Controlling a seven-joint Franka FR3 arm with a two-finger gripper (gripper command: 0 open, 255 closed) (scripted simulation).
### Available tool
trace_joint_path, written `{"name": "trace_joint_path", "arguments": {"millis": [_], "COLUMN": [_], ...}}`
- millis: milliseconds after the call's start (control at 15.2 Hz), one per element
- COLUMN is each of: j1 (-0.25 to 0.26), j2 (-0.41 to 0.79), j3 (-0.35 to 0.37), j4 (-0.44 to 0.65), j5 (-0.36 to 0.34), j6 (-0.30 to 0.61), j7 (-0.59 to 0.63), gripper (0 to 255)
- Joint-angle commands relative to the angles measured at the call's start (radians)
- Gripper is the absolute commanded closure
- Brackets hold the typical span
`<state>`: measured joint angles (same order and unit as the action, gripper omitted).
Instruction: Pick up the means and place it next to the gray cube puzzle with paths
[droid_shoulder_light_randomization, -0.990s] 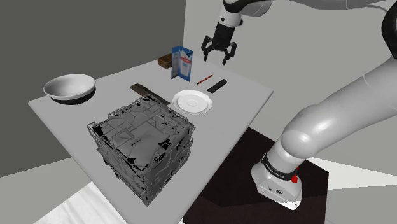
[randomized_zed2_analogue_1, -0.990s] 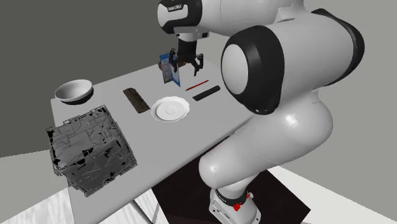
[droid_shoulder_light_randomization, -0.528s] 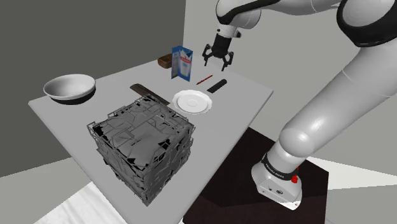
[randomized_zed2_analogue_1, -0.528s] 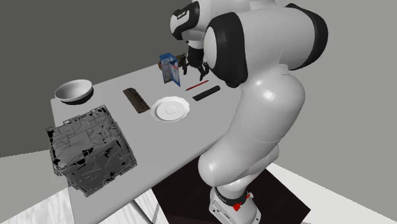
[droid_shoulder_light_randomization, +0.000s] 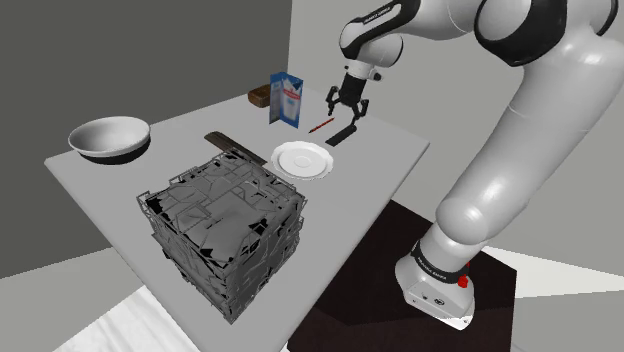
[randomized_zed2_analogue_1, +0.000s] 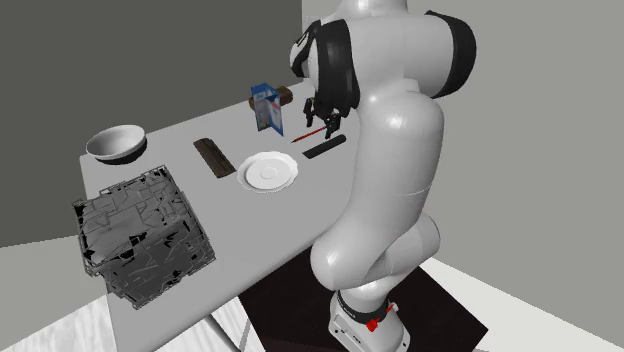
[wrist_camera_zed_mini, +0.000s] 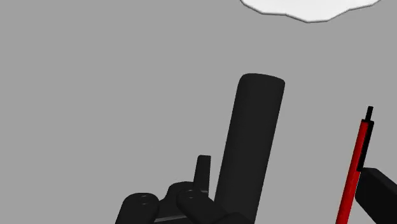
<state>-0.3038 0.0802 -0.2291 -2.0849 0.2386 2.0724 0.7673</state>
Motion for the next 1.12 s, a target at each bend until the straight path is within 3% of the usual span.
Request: {"name": "trace_joint_path", "arguments": {"millis": [0,594,1056], "j1": [-0.020,-0.026,-0.026], "j2": [0.057,0.133,0.133], "j3": [-0.018,-0.014,-0.014], "j4": [0.014,-0.027,-0.027], "j5": [0.031,0.082,0.082], "j6": [0.022,0.124,0.124], "j7": [0.027,0.023,0.023], "gripper": [0,0,0]}}
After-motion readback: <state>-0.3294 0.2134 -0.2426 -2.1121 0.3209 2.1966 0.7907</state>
